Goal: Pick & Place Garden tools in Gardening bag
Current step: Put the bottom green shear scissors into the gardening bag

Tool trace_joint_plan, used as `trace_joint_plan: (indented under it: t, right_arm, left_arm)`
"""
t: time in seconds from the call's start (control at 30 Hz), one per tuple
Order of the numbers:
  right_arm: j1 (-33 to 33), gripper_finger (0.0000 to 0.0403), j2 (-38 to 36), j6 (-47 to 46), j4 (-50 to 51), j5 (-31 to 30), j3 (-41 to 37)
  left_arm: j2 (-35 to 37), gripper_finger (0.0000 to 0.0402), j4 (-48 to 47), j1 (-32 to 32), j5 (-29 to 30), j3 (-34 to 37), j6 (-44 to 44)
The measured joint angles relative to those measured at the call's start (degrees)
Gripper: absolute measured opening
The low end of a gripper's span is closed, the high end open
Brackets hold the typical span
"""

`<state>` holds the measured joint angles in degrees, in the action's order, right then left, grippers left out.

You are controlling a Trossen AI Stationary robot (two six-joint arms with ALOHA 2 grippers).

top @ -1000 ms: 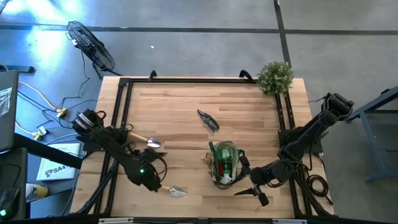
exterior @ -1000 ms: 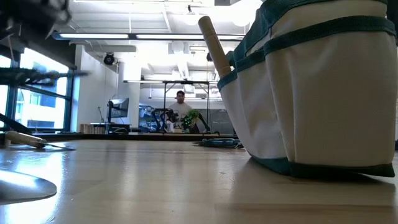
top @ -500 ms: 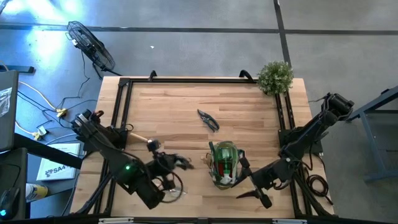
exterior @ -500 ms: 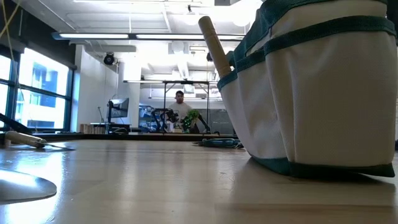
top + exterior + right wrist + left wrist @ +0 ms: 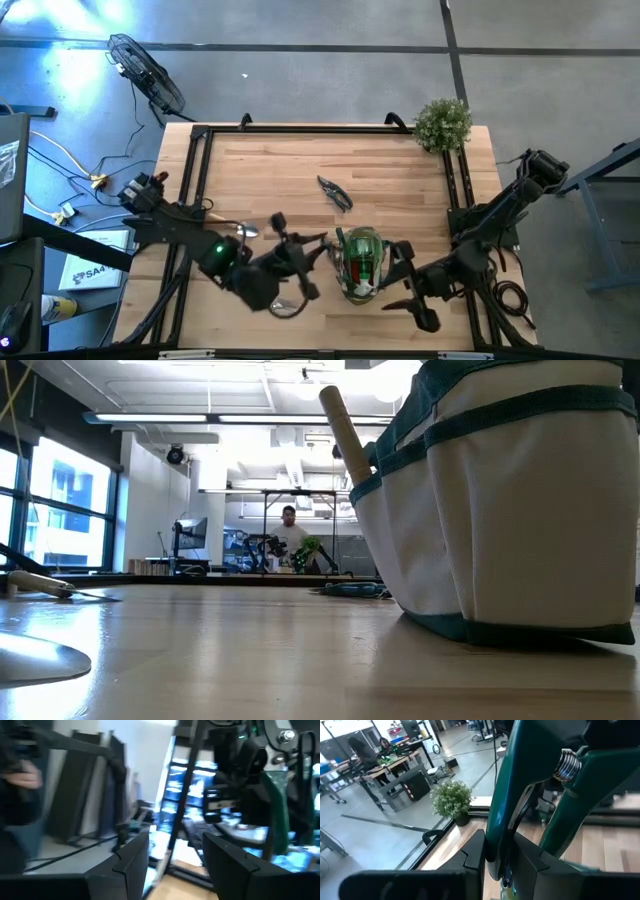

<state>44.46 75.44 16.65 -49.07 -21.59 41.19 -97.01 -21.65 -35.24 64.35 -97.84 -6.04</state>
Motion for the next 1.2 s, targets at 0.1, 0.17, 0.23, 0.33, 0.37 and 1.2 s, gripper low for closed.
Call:
trace_joint_plan:
  t: [0.1, 0.17, 0.23, 0.33, 0.37, 1.2]
  right_arm:
    - [-0.8, 0.0175, 0.0, 1.8, -1.7, -1.3, 0.0]
    - [-1.7, 0.0175, 0.0, 1.8, -2.4, -0.5, 0.0]
    - [-2.7, 0.0175, 0.0, 1.8, -2.8, -0.5, 0.0]
    - [-3.8, 0.0179, 0.0, 2.0, -3.2, -0.6, 0.0]
    - [-4.0, 0.0183, 0.0, 2.2, -3.2, -0.5, 0.0]
    - [-1.5, 0.0259, 0.0, 1.7, -1.8, 10.0, 0.0]
  left_arm:
    - [-0.6, 0.0052, 3.4, 2.0, -2.6, 0.0, -0.2]
    - [-1.6, 0.0052, 6.0, 3.1, -4.9, 0.0, 0.3]
    - [-2.6, 0.0052, 8.8, 4.0, -8.3, 0.1, 2.0]
    - [-3.3, 0.0052, 11.2, 4.7, -11.8, 0.1, 3.2]
    - [-3.3, 0.0052, 11.1, 4.7, -12.1, 0.1, 3.2]
    - [-4.4, 0.0052, 11.4, 6.7, -68.6, 0.0, 13.3]
